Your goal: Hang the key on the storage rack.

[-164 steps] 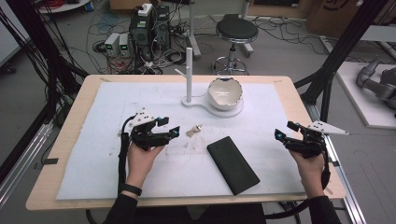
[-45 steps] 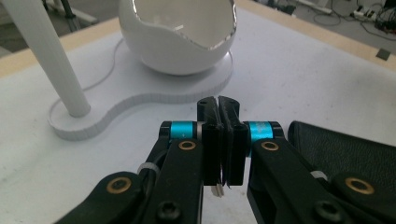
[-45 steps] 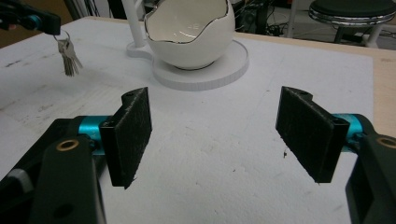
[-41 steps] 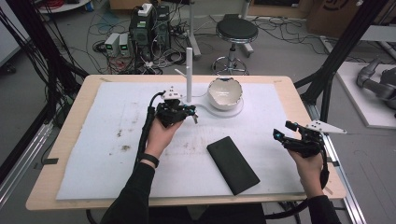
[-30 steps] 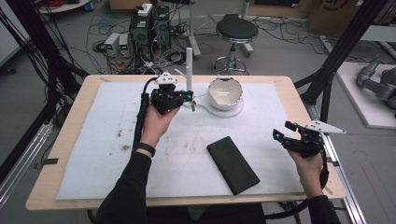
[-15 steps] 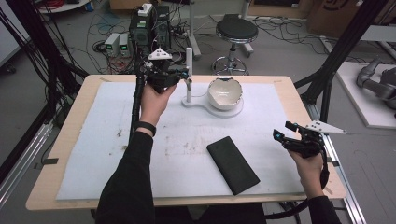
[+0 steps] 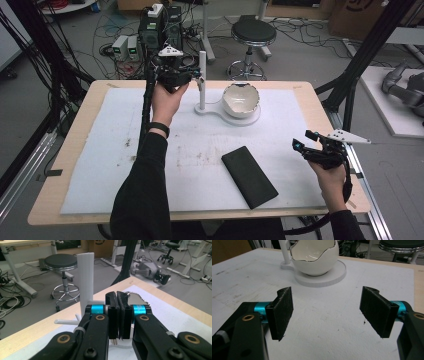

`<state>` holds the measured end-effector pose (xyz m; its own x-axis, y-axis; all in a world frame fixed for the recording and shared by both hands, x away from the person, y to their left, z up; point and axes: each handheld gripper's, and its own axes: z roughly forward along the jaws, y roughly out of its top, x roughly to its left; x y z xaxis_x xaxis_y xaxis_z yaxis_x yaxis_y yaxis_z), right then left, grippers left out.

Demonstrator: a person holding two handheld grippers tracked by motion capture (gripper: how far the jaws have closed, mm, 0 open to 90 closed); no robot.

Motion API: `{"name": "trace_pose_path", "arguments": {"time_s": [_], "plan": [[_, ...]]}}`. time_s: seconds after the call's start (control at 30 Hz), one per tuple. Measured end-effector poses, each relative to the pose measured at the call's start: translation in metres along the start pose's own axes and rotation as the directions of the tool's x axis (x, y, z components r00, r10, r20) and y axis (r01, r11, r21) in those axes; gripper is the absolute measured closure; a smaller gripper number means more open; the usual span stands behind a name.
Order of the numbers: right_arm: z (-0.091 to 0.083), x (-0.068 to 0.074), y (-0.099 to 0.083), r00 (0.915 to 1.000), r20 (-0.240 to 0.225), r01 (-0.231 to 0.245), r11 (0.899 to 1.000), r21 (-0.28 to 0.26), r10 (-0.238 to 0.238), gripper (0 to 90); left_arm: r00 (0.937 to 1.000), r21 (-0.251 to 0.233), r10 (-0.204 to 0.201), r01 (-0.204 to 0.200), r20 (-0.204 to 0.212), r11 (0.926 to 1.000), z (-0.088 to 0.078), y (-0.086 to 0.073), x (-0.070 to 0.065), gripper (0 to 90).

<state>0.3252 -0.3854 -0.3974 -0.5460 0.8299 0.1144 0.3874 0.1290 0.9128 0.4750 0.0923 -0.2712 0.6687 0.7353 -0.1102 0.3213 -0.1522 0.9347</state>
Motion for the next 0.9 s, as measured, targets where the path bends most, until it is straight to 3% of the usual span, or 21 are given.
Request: {"name": "trace_pose_path", "arguments": {"time_s": [0.27,0.47,0.9], "plan": [[0.0,0.0,0.0,1.0,-0.002,-0.002,1.0,0.0,0.002,27.6,0.9998,0.011,-0.007,0.008,-0.016,0.9999,0.007,0.003,0.003,87.9],[-0.001,0.0,0.0,1.0,-0.004,-0.002,1.0,-0.005,0.002,27.6,0.9993,-0.003,-0.033,0.033,-0.02,0.9995,0.011,0.001,0.006,87.9],[-0.001,0.0,0.0,1.0,-0.008,-0.002,1.0,-0.005,0.002,27.6,0.9983,-0.024,-0.043,0.042,-0.039,0.9988,0.011,-0.002,0.011,88.4]]}}
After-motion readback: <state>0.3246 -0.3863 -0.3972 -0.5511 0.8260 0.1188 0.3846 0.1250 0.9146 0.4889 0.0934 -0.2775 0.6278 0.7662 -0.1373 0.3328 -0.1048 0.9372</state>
